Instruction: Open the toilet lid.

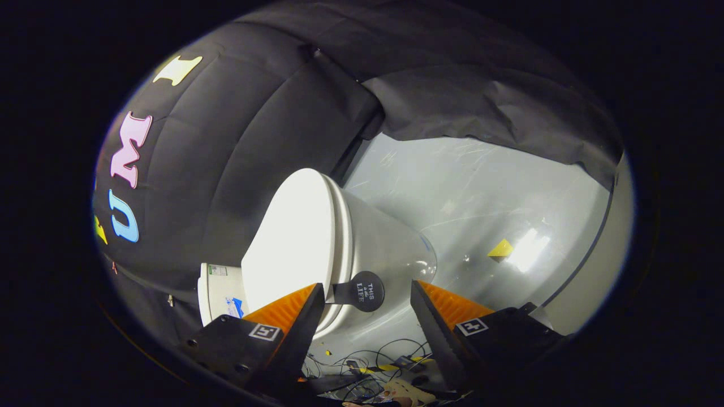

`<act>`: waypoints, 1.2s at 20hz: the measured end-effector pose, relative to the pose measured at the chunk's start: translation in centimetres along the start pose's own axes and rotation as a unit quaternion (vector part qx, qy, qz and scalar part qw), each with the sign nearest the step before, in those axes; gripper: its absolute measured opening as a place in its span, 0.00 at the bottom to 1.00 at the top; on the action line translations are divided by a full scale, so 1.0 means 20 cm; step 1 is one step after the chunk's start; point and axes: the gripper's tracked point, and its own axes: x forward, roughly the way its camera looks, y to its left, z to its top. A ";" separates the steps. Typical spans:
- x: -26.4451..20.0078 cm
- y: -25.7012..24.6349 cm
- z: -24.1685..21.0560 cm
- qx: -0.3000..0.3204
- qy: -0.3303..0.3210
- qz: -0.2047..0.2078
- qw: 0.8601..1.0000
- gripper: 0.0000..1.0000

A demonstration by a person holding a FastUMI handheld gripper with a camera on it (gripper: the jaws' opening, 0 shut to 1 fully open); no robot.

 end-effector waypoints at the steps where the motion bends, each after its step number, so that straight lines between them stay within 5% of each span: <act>1: 0.01 0.00 0.00 0.005 0.003 0.001 1.000 0.96; 6: 0.05 0.01 0.03 0.032 -0.003 0.022 0.999 0.72; 10: 0.05 -0.02 0.01 0.030 0.008 0.015 0.999 0.18; 20: 0.02 0.08 0.04 -0.011 -0.020 0.039 0.999 0.18; 24: 0.03 0.13 0.06 0.018 -0.029 0.060 0.998 0.18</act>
